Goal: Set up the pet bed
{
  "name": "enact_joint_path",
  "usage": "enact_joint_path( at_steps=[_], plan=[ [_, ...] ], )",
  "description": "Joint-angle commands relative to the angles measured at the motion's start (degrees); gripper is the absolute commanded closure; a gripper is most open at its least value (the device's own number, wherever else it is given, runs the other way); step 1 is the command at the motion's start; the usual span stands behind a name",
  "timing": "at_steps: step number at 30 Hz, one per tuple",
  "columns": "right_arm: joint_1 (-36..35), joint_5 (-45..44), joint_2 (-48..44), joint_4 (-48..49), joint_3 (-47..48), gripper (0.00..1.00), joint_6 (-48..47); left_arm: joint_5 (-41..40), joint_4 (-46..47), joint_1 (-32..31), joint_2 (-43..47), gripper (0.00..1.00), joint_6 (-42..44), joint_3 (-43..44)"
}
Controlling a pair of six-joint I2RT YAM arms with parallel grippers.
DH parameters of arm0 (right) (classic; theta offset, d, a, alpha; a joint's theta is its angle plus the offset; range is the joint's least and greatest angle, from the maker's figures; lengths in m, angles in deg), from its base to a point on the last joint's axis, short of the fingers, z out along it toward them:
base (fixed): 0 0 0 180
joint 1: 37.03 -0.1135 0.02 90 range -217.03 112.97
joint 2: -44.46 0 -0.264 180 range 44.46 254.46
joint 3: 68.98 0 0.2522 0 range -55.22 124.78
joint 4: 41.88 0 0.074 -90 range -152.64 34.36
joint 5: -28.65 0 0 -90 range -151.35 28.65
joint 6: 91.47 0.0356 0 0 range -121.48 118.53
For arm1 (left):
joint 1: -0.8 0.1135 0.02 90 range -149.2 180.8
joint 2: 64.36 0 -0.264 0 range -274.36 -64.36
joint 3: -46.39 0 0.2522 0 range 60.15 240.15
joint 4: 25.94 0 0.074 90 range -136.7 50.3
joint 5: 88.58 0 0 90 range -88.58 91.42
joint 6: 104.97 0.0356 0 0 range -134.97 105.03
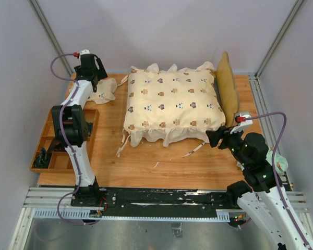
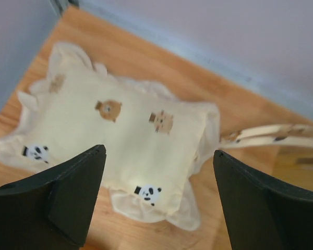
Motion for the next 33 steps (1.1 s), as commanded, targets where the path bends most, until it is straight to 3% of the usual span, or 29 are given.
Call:
enact_joint_path(
  at_steps=[1,9,12,13,14,16,18,25,33],
  plan=[
    [0.5,0.1,0.0,1.9,0.4,0.40,0.0,3.2,-2.1,0.8,-5.2,0.12,1.3,1.1],
    [0.5,0.1,2.1,3.8,-0.5,0.40,-0.1,-0.7,-4.5,1.2,-16.2,0.13,-1.3,6.6],
    [0.4,-0.2,2.9,3.6,0.1,0.40,-0.5,-0.4,-4.4,1.3,-19.7,0.20,-2.6,6.6],
    [0.5,-0.5,3.0,3.1,0.4,0.40,-0.7,-0.3,-3.5,1.3,-20.6,0.27,-2.4,6.1],
    [0.5,-0.8,3.0,3.1,0.3,0.40,-0.7,0.1,-3.3,1.3,-21.2,0.41,-1.9,5.7],
    [0.5,-1.0,3.0,3.9,-0.1,0.40,-0.3,-0.1,-3.7,1.3,-21.4,0.82,-0.6,5.4],
    [0.5,-0.2,3.1,4.3,-0.3,0.40,0.0,-0.6,-3.0,1.3,-18.8,0.99,1.2,3.6],
    [0.5,0.3,2.6,6.2,-2.4,0.40,2.6,4.7,5.7,0.3,3.6,1.00,8.7,-9.1],
    [0.5,5.5,6.9,3.1,1.1,0.40,8.6,6.3,2.0,-7.8,23.0,1.00,15.7,-13.9]
  ],
)
